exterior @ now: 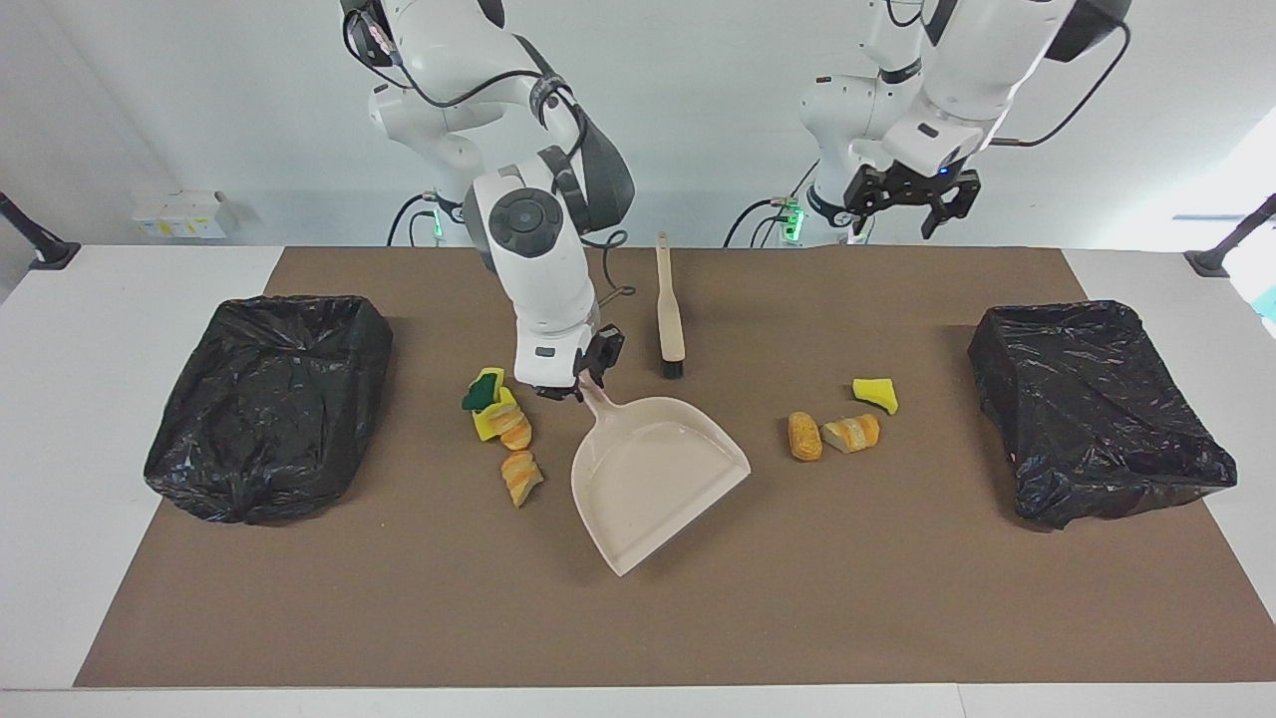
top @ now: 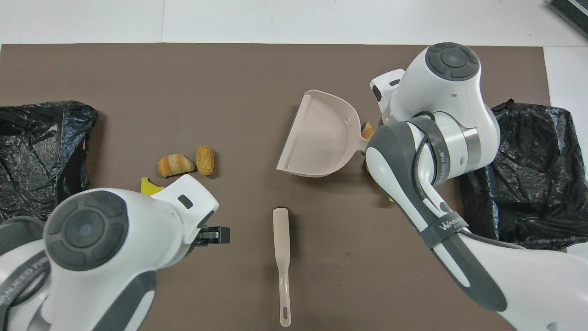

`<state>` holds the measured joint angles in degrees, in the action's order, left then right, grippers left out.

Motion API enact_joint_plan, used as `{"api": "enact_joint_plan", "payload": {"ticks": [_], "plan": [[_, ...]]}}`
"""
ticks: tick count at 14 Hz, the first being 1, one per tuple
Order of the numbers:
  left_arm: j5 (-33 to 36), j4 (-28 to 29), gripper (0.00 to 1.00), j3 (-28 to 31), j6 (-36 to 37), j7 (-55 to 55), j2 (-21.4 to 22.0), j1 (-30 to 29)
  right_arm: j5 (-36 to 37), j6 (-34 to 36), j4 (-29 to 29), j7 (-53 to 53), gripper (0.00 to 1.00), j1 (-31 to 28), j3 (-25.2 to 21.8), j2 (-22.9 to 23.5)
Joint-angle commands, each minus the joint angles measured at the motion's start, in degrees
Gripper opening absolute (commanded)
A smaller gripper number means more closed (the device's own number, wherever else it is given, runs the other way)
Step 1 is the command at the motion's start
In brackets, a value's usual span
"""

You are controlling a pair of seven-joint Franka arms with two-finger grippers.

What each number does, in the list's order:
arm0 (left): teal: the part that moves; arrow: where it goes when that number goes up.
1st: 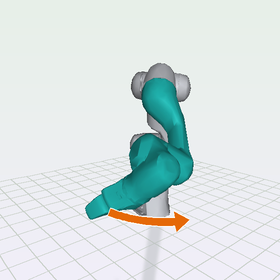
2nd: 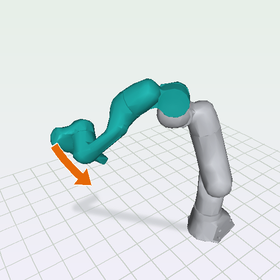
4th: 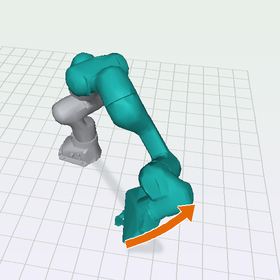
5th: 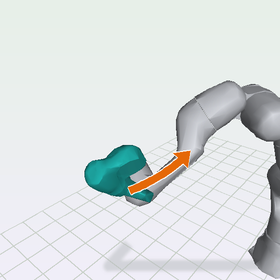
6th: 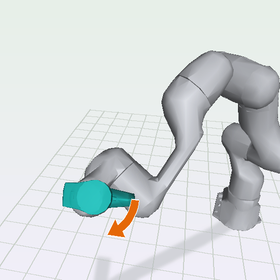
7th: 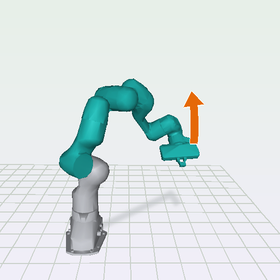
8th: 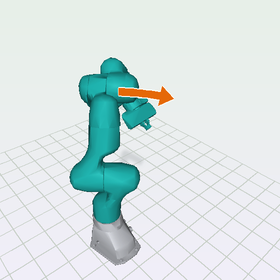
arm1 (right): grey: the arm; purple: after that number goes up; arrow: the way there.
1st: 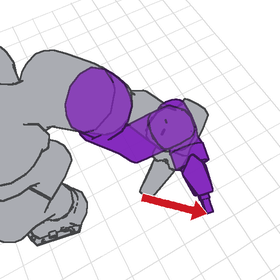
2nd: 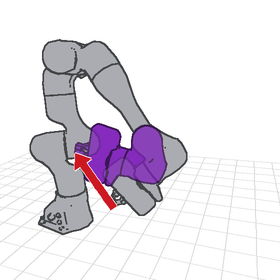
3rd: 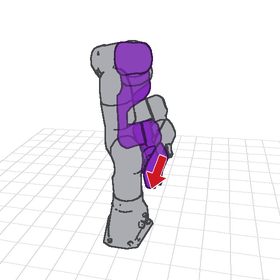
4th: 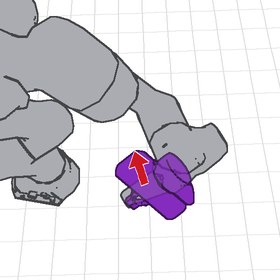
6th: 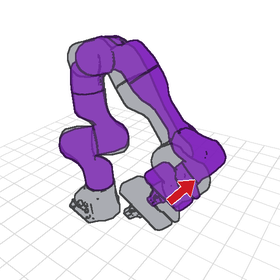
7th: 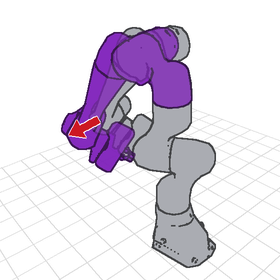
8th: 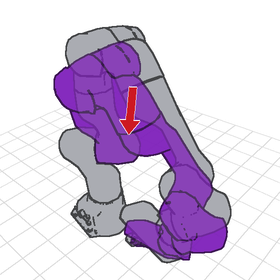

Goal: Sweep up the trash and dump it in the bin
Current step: 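Lift the dustpan with the right gripper while the left gripper reaches the brush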

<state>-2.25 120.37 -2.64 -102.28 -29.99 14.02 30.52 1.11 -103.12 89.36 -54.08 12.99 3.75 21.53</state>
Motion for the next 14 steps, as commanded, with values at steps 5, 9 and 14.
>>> {"api": "enact_joint_plan", "payload": {"ticks": [5, 9, 14], "plan": [[-0.5, 13.5, 1.00, 1.1, -18.1, -15.4, -4.2, 19.0, 14.9, -3.7, 9.5, -13.7, 0.00, 1.4, 0.7, -6.1], [-1.5, 14.5, 1.00, 1.1, -26.3, -17.6, -9.1, 22.0, 18.5, -9.2, 16.4, -15.8, 0.00, 1.3, 0.8, -8.8], [-1.6, 16.7, 1.00, 1.1, -28.5, -17.5, -9.5, 24.0, 18.5, -10.2, 16.8, -15.9, 0.00, 1.4, 0.8, -8.8]]}}
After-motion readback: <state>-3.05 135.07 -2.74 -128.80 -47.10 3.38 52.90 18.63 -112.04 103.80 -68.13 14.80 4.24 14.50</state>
